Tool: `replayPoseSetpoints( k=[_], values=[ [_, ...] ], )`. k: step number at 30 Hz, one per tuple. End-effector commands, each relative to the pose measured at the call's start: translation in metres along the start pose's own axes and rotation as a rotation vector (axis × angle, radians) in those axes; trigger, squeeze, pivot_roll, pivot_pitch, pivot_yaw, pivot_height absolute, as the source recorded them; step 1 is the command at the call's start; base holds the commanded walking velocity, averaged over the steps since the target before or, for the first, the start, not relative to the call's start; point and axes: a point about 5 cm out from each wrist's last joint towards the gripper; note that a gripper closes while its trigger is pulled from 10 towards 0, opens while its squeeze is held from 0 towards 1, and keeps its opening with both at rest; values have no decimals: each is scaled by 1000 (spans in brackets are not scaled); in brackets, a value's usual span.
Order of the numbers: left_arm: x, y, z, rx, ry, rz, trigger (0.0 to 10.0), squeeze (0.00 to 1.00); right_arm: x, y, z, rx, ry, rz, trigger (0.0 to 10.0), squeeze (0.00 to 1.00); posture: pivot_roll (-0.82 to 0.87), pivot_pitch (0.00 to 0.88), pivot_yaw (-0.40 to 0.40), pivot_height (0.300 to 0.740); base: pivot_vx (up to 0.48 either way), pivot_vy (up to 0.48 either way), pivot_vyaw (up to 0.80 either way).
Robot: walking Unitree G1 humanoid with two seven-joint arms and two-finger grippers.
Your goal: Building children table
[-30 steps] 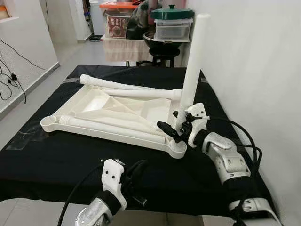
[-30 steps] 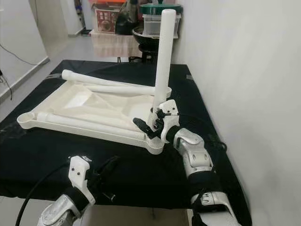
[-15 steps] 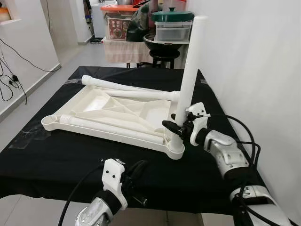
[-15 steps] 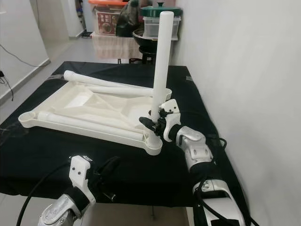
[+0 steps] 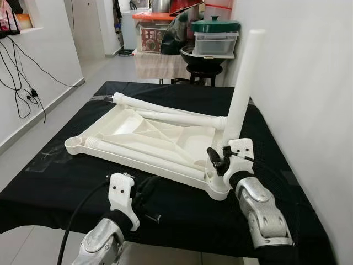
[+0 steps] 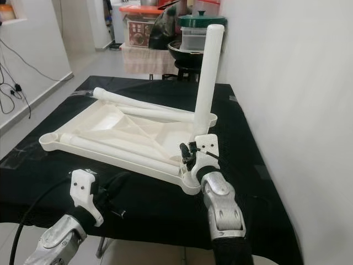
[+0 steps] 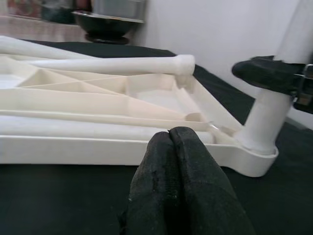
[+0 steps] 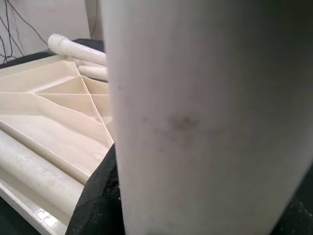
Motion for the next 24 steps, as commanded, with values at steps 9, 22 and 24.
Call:
replayPoseSetpoints(
  k=[9,22,24],
  values=[
    [-13,6,-13,-107,41,145,10000,0,10,-24,-26,-84,89,-59,10000,1000,15,0,-9,740,0,0,0],
    [-30,-4,-19,-128,5,278,10000,0,-5,-75,-27,52,135,197,10000,306,-32,0,16,740,0,0,0],
    [-32,-9,-24,-134,10,317,10000,0,-17,-88,-31,45,95,318,10000,0,-47,0,21,740,0,0,0]
  ],
)
Point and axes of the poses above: a point about 5 cm out from each wrist's last joint towards the gripper, its own y axis pointing out of the wrist towards the gripper, its own z axis along the axis of the wrist's last joint, x = y × z, and after that the axes turned 14 degrees about -y, right-handed
